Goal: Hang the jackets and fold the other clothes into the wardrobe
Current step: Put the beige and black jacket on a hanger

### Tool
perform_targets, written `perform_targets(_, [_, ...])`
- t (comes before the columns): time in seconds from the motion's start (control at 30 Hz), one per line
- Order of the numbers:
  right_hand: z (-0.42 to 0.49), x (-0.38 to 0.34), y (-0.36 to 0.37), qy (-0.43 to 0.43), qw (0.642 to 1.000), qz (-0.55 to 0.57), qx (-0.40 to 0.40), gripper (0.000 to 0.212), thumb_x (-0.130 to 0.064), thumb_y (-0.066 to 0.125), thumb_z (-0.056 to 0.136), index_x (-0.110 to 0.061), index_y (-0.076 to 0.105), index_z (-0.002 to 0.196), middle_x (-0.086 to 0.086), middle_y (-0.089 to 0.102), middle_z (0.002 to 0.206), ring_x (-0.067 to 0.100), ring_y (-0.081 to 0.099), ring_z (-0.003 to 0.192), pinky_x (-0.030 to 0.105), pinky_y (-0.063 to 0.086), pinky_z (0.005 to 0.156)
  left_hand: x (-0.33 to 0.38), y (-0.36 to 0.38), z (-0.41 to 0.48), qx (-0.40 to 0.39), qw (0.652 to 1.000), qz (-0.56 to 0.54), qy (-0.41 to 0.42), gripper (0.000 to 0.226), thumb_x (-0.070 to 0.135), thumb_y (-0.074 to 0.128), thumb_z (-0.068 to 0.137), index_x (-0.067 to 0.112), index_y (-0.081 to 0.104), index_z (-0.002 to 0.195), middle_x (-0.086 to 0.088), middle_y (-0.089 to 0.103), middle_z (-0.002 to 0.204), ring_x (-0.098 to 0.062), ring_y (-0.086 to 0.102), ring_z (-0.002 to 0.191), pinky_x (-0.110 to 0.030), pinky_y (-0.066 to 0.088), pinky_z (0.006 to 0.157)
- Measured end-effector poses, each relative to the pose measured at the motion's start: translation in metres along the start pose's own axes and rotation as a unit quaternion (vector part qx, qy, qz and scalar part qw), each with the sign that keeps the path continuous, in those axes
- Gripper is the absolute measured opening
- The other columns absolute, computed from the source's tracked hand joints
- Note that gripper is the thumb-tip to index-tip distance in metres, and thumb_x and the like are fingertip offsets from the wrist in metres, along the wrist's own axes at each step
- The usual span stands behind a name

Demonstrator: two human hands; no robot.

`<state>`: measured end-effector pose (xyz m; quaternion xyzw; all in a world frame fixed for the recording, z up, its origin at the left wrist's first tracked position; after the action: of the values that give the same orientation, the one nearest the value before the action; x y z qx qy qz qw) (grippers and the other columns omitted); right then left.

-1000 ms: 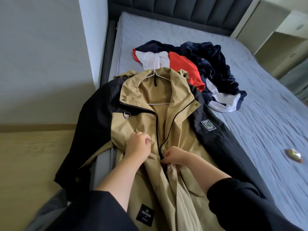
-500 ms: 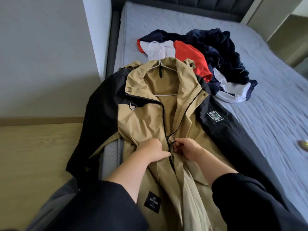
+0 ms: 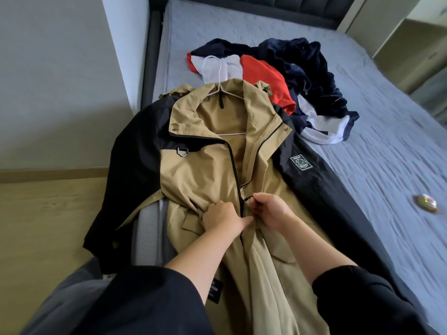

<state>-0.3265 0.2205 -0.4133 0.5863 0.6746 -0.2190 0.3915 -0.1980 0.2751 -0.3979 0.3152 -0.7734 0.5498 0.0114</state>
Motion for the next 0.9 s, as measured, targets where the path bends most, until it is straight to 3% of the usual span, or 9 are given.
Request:
perform_targets(0.13, [-0.025,-0.017,0.009,-0.041,0.990,-0.129,-0.031,0.032,-0.006,0.048,0.094,-0.005,0.060,0.065,0.001,0.054,0.055,0.010,0.047,0.050,0.019,0.035,0.049,0.008,-0.005,-0.005,0.043,0.998,0.024,0.028,0.072,0.082,0.043,0.071,0.021,0.062,0.104,0.001,0.058,0.108,-0.024,0.052,0.107,-0.035,0.036,0.072])
perform_targets(0.27, [-0.042,-0.026,0.010,-0.061,0.977,-0.202,-0.025,0.033,-0.006,0.048,0.096,-0.004,0.059,0.065,0.003,0.041,0.049,0.012,0.029,0.044,0.026,0.018,0.049,0.010,-0.008,-0.003,0.042,0.997,-0.002,0.066,0.036,0.052,0.049,0.086,0.019,0.064,0.092,-0.004,0.066,0.104,-0.027,0.060,0.102,-0.031,0.039,0.070])
perform_targets(0.33, [-0.045,-0.033,0.008,-0.063,0.971,-0.231,0.000,0.032,-0.006,0.049,0.096,-0.003,0.059,0.066,0.002,0.038,0.046,0.012,0.028,0.044,0.027,0.020,0.048,0.011,-0.006,-0.002,0.017,0.996,-0.024,0.082,0.027,0.043,0.051,0.088,0.019,0.058,0.080,-0.004,0.067,0.097,-0.029,0.062,0.097,-0.029,0.039,0.067])
perform_targets(0.43, [-0.043,-0.051,0.005,-0.068,0.953,-0.289,0.066,0.031,-0.010,0.054,0.095,-0.005,0.063,0.065,0.001,0.042,0.045,0.011,0.031,0.041,0.022,0.028,0.046,0.009,-0.005,-0.004,-0.018,0.994,-0.055,0.097,0.030,0.035,0.051,0.088,0.016,0.046,0.065,0.000,0.058,0.079,-0.029,0.060,0.089,-0.028,0.038,0.065])
perform_targets(0.53, [-0.033,-0.071,0.016,-0.046,0.929,-0.351,0.108,0.028,-0.015,0.056,0.093,-0.010,0.063,0.067,0.002,0.046,0.051,0.010,0.034,0.039,0.020,0.031,0.040,0.009,-0.004,-0.006,-0.040,0.990,-0.066,0.119,0.027,0.022,0.049,0.086,0.017,0.040,0.061,0.003,0.049,0.073,-0.027,0.056,0.086,-0.028,0.037,0.068])
perform_targets(0.7, [-0.017,-0.127,0.040,-0.051,0.958,-0.233,0.158,0.030,-0.005,0.048,0.092,-0.007,0.052,0.063,0.004,0.040,0.050,0.009,0.029,0.025,0.011,0.021,0.033,0.003,0.000,-0.008,-0.047,0.987,-0.018,0.153,0.029,0.022,0.054,0.085,0.019,0.038,0.061,0.003,0.047,0.073,-0.029,0.059,0.090,-0.028,0.037,0.066])
perform_targets(0.8, [-0.026,-0.154,0.061,-0.131,0.911,-0.367,0.136,0.033,-0.009,0.054,0.088,-0.011,0.060,0.055,0.002,0.046,0.050,0.014,0.035,0.035,0.016,0.028,0.035,0.000,-0.002,-0.004,-0.057,0.987,-0.025,0.146,0.027,0.032,0.057,0.083,0.020,0.043,0.063,0.006,0.049,0.070,-0.026,0.061,0.088,-0.027,0.038,0.065])
perform_targets(0.9, [-0.042,-0.161,0.082,-0.179,0.842,-0.504,0.073,0.036,-0.015,0.057,0.087,-0.017,0.063,0.052,0.001,0.047,0.050,0.013,0.036,0.039,0.015,0.030,0.037,0.004,-0.037,-0.001,0.018,0.987,-0.100,0.128,0.040,0.058,0.059,0.076,0.022,0.046,0.064,0.009,0.053,0.063,-0.016,0.059,0.068,-0.027,0.036,0.054])
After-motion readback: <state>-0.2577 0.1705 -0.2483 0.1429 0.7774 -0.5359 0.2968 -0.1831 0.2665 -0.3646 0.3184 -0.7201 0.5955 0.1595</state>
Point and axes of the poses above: each hand's wrist, its own z-axis towards the middle knuckle, its own y-axis out of the palm, x = y × z, the point moved 9 cm from there along z, towards the middle knuckle
